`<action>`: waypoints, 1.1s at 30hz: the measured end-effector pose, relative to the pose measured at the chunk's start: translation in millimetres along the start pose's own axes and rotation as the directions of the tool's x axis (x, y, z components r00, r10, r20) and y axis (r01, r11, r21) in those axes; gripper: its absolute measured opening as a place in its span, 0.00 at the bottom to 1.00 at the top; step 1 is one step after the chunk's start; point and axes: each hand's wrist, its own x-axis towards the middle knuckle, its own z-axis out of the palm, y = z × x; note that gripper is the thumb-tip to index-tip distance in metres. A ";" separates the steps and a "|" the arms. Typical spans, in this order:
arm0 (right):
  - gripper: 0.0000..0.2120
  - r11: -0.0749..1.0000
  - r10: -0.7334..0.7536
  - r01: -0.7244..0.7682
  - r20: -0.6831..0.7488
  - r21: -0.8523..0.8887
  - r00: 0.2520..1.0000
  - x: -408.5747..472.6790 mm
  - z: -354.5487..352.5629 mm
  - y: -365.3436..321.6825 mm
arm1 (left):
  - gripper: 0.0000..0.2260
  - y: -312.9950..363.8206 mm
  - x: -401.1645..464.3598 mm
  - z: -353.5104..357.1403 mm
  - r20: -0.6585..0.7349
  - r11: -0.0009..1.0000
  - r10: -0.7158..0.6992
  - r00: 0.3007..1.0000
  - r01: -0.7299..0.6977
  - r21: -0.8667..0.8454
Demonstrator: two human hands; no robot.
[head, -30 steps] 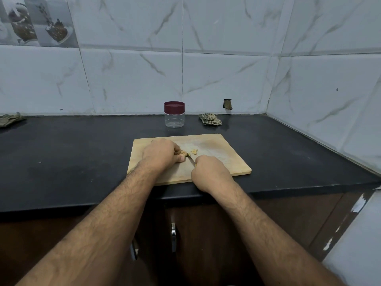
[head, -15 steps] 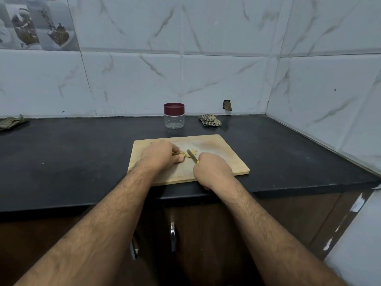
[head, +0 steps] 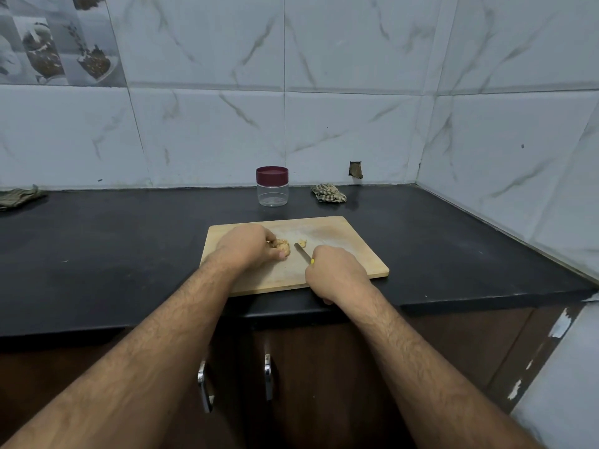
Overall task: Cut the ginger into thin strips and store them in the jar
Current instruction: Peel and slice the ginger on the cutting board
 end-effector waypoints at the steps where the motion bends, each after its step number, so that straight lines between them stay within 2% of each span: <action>1: 0.05 1.000 -0.002 0.002 0.000 0.002 1.000 -0.2 -0.5 0.0 | 0.21 -0.8 -0.1 -2.3 0.018 1.000 0.012 1.000 -0.012 -0.010; 4: 0.06 1.000 -0.004 0.003 0.005 0.015 1.000 -0.7 -1.1 -1.5 | 0.16 -2.9 -1.7 -12.4 0.025 0.999 0.035 0.999 -0.036 0.021; 8: 0.05 1.000 -0.008 0.008 0.002 0.027 1.000 0.9 0.8 -4.0 | 0.20 -0.9 2.4 -19.9 -0.010 0.995 0.089 0.996 -0.089 0.035; 11: 0.06 0.999 -0.008 0.008 0.006 0.035 1.000 2.4 2.5 -5.8 | 0.20 4.5 3.0 -22.2 0.062 0.988 0.139 0.988 -0.142 0.053; 15: 0.06 0.999 0.000 0.000 0.013 0.043 1.000 4.2 2.6 -4.8 | 0.18 3.1 3.2 -21.9 0.108 0.986 0.126 0.986 -0.137 0.093; 22: 0.06 0.999 -0.003 0.003 0.005 0.036 1.000 11.2 2.4 -7.4 | 0.14 2.0 5.9 -19.4 0.032 0.990 0.117 0.993 -0.119 0.074; 24: 0.06 1.000 -0.006 0.006 0.006 0.031 1.000 12.7 1.7 -8.9 | 0.16 5.8 7.4 -20.7 0.021 0.990 0.120 0.993 -0.121 0.070; 29: 0.06 0.999 -0.010 0.010 0.013 0.036 1.000 13.8 1.2 -8.7 | 0.18 10.2 12.4 -20.9 0.133 0.986 0.133 0.982 -0.145 0.084; 33: 0.05 0.998 -0.021 0.020 0.008 0.053 1.000 14.3 3.3 -8.5 | 0.18 10.0 16.9 -15.4 0.094 0.990 0.120 0.988 -0.127 0.068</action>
